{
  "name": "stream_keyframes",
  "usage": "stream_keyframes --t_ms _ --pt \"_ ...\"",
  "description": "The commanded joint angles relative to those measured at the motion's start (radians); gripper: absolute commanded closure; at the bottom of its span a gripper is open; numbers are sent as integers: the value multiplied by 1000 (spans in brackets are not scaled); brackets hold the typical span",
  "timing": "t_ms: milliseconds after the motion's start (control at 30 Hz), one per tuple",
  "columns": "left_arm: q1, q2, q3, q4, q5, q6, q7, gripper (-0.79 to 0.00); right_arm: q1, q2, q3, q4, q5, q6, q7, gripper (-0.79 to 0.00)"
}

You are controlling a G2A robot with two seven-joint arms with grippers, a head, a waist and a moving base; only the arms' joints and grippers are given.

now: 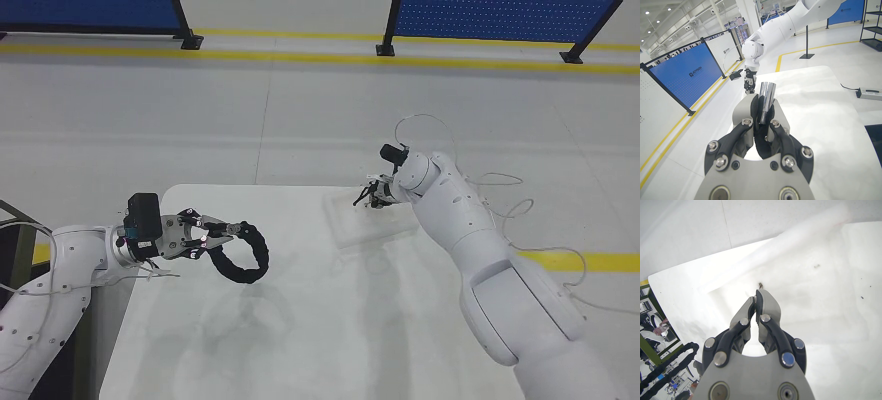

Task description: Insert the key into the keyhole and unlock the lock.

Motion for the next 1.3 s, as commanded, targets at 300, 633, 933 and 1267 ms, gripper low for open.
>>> stream_keyframes --t_ms 300,633,933,1267 --pt "0 0 0 0 0 0 0 0 2 -4 12 13 5 10 0 -336" --pt "0 0 0 0 0 0 0 0 -7 -10 32 10 38 55 24 -345" --pt "0 0 0 0 0 0 0 0 -15 -18 52 22 74 87 4 -326" --pt "0 0 0 0 0 0 0 0 -22 -22 64 30 90 108 -20 -289"
